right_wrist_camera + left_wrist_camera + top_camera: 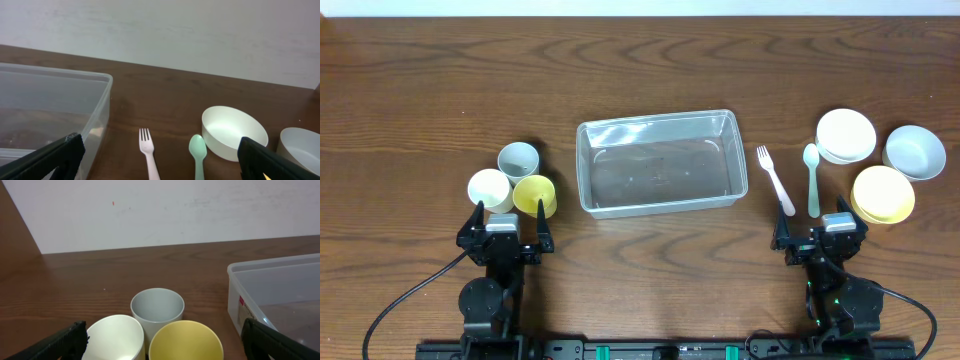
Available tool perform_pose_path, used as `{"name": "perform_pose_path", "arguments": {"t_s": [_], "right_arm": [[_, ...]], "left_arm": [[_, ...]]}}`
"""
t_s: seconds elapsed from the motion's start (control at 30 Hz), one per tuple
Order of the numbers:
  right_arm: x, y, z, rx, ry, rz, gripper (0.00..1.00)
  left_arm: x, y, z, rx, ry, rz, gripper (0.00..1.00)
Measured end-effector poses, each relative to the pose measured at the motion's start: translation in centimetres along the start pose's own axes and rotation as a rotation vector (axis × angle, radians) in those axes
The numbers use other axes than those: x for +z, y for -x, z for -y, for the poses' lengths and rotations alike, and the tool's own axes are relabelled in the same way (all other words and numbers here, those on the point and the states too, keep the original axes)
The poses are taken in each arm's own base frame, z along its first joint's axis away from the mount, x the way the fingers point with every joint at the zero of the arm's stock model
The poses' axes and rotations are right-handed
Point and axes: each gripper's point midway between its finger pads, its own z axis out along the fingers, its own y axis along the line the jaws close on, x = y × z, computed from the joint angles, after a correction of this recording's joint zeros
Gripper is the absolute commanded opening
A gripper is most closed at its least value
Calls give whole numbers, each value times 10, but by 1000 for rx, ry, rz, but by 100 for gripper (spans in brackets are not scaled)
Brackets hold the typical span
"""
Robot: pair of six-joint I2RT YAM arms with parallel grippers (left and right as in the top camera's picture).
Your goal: Pack container
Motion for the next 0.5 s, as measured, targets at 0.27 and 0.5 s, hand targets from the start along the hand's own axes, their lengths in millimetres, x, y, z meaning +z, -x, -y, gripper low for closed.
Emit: {"name": "perform_pose_path", "arguments": {"t_s": [0.27, 0.5], "right_arm": [[0, 1, -6, 64, 34, 2, 99], [-2, 0, -7, 147, 39, -64, 99]], "left_arm": [[-1, -1, 0, -69, -2, -13, 98], [-9, -5, 1, -202, 2, -211, 98]]}}
